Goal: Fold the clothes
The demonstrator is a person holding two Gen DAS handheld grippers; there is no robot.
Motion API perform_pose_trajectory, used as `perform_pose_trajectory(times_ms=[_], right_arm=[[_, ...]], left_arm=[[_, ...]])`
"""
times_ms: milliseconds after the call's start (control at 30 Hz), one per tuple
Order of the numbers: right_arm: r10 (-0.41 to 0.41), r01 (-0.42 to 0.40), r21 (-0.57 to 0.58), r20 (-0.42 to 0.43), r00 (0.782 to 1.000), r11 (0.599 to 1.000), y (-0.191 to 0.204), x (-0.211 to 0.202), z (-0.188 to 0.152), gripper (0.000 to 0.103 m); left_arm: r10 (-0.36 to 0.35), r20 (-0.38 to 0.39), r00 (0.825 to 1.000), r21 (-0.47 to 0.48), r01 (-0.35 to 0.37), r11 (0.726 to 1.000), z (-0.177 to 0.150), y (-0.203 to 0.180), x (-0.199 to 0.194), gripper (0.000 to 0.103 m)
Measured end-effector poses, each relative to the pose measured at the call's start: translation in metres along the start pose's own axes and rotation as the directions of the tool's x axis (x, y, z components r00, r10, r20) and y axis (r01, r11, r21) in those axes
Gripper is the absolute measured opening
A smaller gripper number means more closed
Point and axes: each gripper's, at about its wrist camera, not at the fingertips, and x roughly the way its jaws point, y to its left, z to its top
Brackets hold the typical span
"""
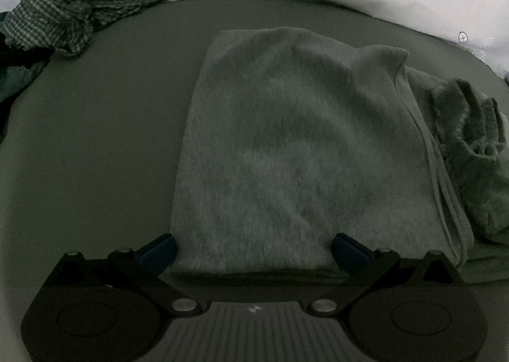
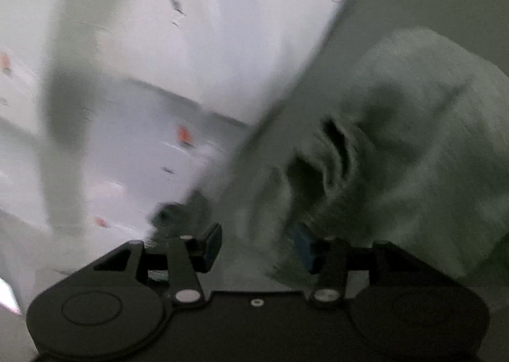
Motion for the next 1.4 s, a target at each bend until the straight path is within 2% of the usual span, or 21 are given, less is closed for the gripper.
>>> perform_pose_trajectory(times_ms=[33,67,100,167,267,333,400,500,633,700,733,767,800,867,933,967,1000,1067,1267,1300,1400], right_arm=[[0.004,-0.004,0.003,0.044,0.999,1.0,-0.001,-0.006,0.003,0.051],[-0.019,0.019,0.005,0.093,0.996,1.0,-0.005,-0.014,0.003,0.042],[-0.067,0.066,0.011,0.126,0.99,0.998,-0.009,-0.018,0.005,0.03],[-0.169,0.17,0.009,0.135,0.976,0.985,-0.018,-0.016,0.009,0.016],[-0.301,0.305,-0.019,0.121,0.946,0.952,-0.028,-0.001,0.01,0.014],[-0.349,0.355,-0.057,0.093,0.933,0.933,-0.029,0.016,0.009,0.014],[-0.356,0.36,-0.107,0.056,0.933,0.927,-0.026,0.032,0.002,0.014],[-0.332,0.318,-0.244,-0.017,0.943,0.916,-0.006,0.061,-0.015,0.014],[-0.335,0.276,-0.424,-0.072,0.939,0.863,0.017,0.088,-0.04,0.015],[-0.322,0.248,-0.458,-0.09,0.942,0.854,0.025,0.088,-0.042,0.019],[-0.308,0.228,-0.454,-0.108,0.945,0.861,0.027,0.084,-0.039,0.022],[-0.296,0.218,-0.447,-0.113,0.948,0.867,0.028,0.079,-0.035,0.029],[-0.288,0.213,-0.442,-0.109,0.951,0.871,0.029,0.074,-0.03,0.037],[-0.305,0.254,-0.447,-0.045,0.951,0.858,0.028,0.054,-0.022,0.045],[-0.349,0.33,-0.45,0.042,0.936,0.83,0.022,0.031,-0.012,0.047],[-0.379,0.377,-0.446,0.088,0.921,0.812,0.018,0.021,-0.006,0.047],[-0.407,0.422,-0.439,0.134,0.903,0.793,0.015,0.01,-0.001,0.049],[-0.47,0.518,-0.411,0.22,0.855,0.75,0.004,-0.01,0.011,0.049],[-0.581,0.637,-0.233,0.271,0.768,0.735,-0.04,-0.038,0.037,0.053],[-0.591,0.644,-0.21,0.267,0.761,0.736,-0.047,-0.039,0.04,0.054],[-0.578,0.613,-0.154,0.219,0.786,0.775,-0.063,-0.038,0.045,0.055]], left_arm=[[0.0,0.001,1.0,0.001,0.0,1.0,0.0,0.0,0.0,0.103],[0.001,0.003,1.0,0.002,-0.001,1.0,-0.001,-0.001,0.001,0.103],[0.001,0.003,1.0,0.003,-0.001,1.0,-0.001,-0.001,0.001,0.103],[0.002,0.003,1.0,0.005,-0.002,1.0,0.0,0.0,0.002,0.103],[0.001,0.002,1.0,0.007,-0.001,1.0,0.001,0.0,0.003,0.103],[0.001,0.003,1.0,0.01,-0.001,1.0,0.0,0.0,0.003,0.103],[0.001,0.003,1.0,0.012,-0.001,1.0,0.0,0.0,0.003,0.103],[0.004,-0.003,1.0,0.012,-0.004,1.0,0.001,-0.001,0.004,0.103],[0.003,-0.004,1.0,0.016,-0.003,1.0,0.002,-0.001,0.003,0.103],[0.003,0.0,1.0,0.017,-0.003,1.0,0.001,-0.001,0.003,0.103],[0.003,0.002,1.0,0.018,-0.003,1.0,0.001,-0.001,0.003,0.103],[0.003,0.002,1.0,0.018,-0.003,1.0,0.001,-0.001,0.004,0.103],[0.003,0.002,1.0,0.019,-0.003,1.0,0.001,-0.002,0.004,0.103],[0.003,-0.002,1.0,0.02,-0.003,1.0,0.002,-0.002,0.004,0.103],[0.004,-0.006,1.0,0.02,-0.003,1.0,0.003,-0.002,0.004,0.103],[0.004,-0.008,1.0,0.02,-0.004,1.0,0.004,-0.003,0.004,0.103],[0.005,-0.009,1.0,0.02,-0.005,1.0,0.004,-0.002,0.004,0.103],[0.006,-0.01,1.0,0.019,-0.006,1.0,0.004,-0.003,0.004,0.103],[0.009,-0.012,1.0,0.019,-0.009,1.0,0.005,-0.004,0.005,0.103],[0.009,-0.011,1.0,0.019,-0.009,1.0,0.005,-0.004,0.005,0.103],[0.009,-0.009,1.0,0.019,-0.009,1.0,0.004,-0.003,0.005,0.103]])
